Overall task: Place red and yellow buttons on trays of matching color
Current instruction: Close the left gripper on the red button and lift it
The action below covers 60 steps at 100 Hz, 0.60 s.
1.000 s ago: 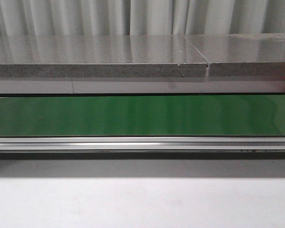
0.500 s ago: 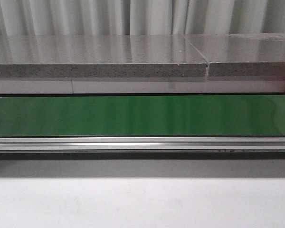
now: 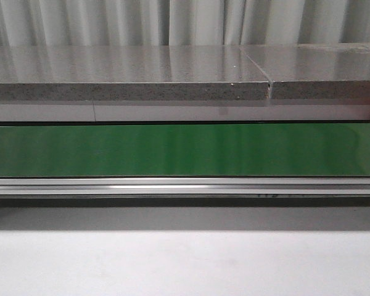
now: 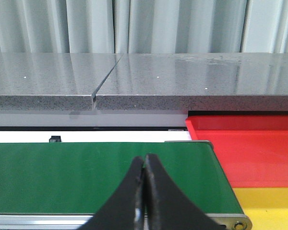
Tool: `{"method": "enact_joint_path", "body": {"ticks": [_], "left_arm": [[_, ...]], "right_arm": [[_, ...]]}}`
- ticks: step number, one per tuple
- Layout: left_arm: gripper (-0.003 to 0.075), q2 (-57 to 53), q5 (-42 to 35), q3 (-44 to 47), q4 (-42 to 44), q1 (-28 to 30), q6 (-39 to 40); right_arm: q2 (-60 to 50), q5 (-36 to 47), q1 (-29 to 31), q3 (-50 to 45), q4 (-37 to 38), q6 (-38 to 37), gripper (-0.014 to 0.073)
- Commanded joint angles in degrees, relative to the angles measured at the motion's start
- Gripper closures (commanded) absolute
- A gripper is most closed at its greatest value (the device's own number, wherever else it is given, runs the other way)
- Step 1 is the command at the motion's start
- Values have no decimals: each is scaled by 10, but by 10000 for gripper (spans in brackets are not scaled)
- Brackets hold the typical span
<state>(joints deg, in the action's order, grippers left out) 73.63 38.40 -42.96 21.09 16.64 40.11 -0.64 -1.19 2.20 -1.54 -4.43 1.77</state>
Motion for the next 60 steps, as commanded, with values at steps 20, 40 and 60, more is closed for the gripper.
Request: {"method": "enact_joint_path", "body": {"ticks": [20,40,60], "left_arm": [[59,61,-74,-21,4,34,-16],[59,103,-88,-32,1,33,-20],[63,130,-88,-48,1,33,-21]], "right_arm": [[-10,47,-1,8,6,1,660],[-10,47,-1,8,6,1,660],[-10,47,-1,8,6,1,660]]}}
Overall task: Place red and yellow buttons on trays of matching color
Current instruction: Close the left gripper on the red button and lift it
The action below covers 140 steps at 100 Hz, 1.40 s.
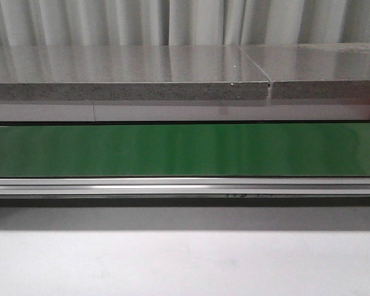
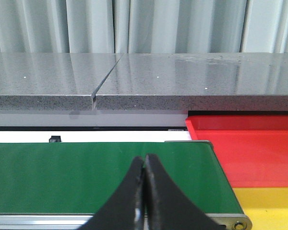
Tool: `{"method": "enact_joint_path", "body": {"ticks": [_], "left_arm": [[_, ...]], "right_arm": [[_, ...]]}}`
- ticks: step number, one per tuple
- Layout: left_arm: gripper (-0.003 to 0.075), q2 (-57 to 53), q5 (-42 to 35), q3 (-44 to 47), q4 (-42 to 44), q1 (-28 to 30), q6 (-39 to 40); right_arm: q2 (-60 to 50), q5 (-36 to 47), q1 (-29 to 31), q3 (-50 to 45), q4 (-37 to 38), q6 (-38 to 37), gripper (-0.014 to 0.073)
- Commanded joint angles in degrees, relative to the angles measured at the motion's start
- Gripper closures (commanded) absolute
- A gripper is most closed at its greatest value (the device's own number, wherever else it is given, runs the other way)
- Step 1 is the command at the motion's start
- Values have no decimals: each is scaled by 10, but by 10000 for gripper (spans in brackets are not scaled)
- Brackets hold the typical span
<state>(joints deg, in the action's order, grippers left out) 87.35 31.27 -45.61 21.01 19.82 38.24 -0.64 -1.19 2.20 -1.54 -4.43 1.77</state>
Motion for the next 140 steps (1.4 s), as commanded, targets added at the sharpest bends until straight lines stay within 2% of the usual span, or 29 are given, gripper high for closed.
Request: {"method": "enact_joint_path", "body": {"ticks": [1,8,13,35,42,52,63,84,99,121,140], "left_arm": [[65,-7,-17,-21,2,2,-2],[99,-4,-16,-21,1,2,-2],[157,-2,-13,-21,0,2,-2],[482,-1,-7,-21,-1,2,-2],[558,-2,0,-22,-1,2,-2],[625,-13,4,-22,-1,-2,-2],[658,-42,14,-22,0,-14,-2],[659,-128,50,-29,1,-47,-32],[659,-172,100,-80,-2,-73,-78],[659,-164,146,-184,-57,-123,-181],[659,-110,169,-252,-69,-170,-213]], "right_arm": [[-10,47,-1,8,6,1,660],[-10,47,-1,8,6,1,660],[-10,47,-1,8,6,1,660],[-10,47,-1,8,6,1,660],[-10,47,-1,8,6,1,660],[-10,47,-1,8,6,1,660],[-10,47,-1,8,6,1,660],[-10,47,-1,8,6,1,660],[-10,47,-1,8,6,1,660],[-10,47,-1,8,6,1,660],[-10,47,-1,8,6,1,660]]}}
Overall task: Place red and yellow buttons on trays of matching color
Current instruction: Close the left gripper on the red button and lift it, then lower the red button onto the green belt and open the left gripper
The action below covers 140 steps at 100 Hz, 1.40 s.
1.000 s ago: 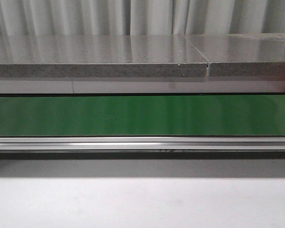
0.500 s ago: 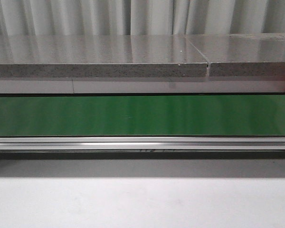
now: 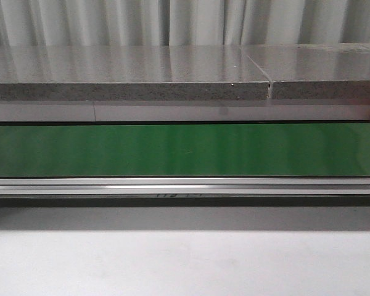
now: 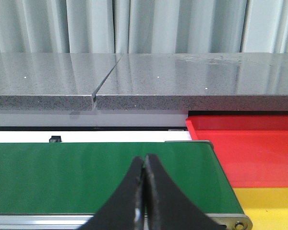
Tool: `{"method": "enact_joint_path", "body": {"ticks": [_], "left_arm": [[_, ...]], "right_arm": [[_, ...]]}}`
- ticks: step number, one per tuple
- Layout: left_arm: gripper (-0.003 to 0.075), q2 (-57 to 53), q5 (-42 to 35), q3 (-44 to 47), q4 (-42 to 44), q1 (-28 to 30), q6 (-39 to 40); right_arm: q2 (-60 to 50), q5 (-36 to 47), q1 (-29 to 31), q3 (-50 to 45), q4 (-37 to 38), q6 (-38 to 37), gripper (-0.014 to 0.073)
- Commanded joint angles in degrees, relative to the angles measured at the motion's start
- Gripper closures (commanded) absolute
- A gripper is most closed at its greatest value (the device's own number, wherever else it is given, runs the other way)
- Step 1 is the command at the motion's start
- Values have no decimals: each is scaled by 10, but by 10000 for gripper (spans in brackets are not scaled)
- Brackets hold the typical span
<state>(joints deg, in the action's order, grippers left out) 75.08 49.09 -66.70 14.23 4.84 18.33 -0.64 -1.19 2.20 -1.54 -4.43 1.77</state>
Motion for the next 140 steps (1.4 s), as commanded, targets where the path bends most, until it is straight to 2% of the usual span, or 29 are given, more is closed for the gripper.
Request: {"method": "enact_joint_path", "body": {"ticks": [1,29,72,79,86,98,103,108,140], "left_arm": [[659,17,-7,-45,-1,-21,-15],[659,108,10,-75,-2,-66,-28],[642,172,33,-75,-3,-70,-28],[591,176,34,-75,-7,-70,-31],[492,176,34,-75,-12,-70,-42],[232,176,40,-75,-15,-70,-44],[147,176,42,-75,-15,-70,-44],[96,176,44,-76,-15,-70,-44],[91,168,75,-137,-21,-87,-60]], "right_arm": [[-10,47,-1,8,6,1,660],[-10,47,-1,8,6,1,660],[-10,47,-1,8,6,1,660],[-10,47,-1,8,6,1,660],[-10,47,-1,8,6,1,660],[-10,47,-1,8,6,1,660],[-10,47,-1,8,6,1,660],[-10,47,-1,8,6,1,660],[-10,47,-1,8,6,1,660]]}}
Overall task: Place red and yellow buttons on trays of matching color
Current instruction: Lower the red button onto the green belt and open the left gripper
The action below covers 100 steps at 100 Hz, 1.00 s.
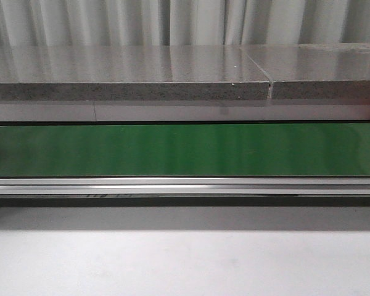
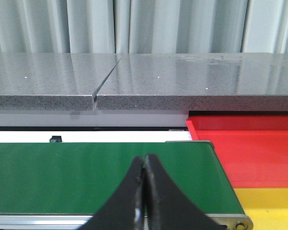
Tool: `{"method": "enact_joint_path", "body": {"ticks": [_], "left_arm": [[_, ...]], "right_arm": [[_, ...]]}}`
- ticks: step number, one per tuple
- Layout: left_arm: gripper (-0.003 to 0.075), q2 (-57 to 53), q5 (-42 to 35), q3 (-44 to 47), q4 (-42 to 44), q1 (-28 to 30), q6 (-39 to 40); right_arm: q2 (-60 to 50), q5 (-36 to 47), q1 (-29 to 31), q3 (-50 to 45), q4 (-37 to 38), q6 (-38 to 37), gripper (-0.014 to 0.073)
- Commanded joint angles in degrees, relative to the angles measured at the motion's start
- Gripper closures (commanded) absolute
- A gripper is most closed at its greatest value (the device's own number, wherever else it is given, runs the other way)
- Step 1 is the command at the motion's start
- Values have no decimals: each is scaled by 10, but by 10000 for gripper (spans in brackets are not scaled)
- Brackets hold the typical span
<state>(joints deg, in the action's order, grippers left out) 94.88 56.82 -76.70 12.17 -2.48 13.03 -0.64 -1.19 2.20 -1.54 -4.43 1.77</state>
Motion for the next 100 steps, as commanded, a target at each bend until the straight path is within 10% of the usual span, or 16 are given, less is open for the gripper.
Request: {"method": "enact_joint_path", "body": {"ticks": [1,50,100], "left_arm": [[91,-31,-3,-39,-1,-16,-9],[91,-87,-4,-88,-40,-34,-17],[92,-237,-45,45,-35,88,42]], "right_arm": [[-10,47,-1,8,6,1,660],[-10,47,-1,8,6,1,660],[-10,47,-1,8,6,1,660]]}}
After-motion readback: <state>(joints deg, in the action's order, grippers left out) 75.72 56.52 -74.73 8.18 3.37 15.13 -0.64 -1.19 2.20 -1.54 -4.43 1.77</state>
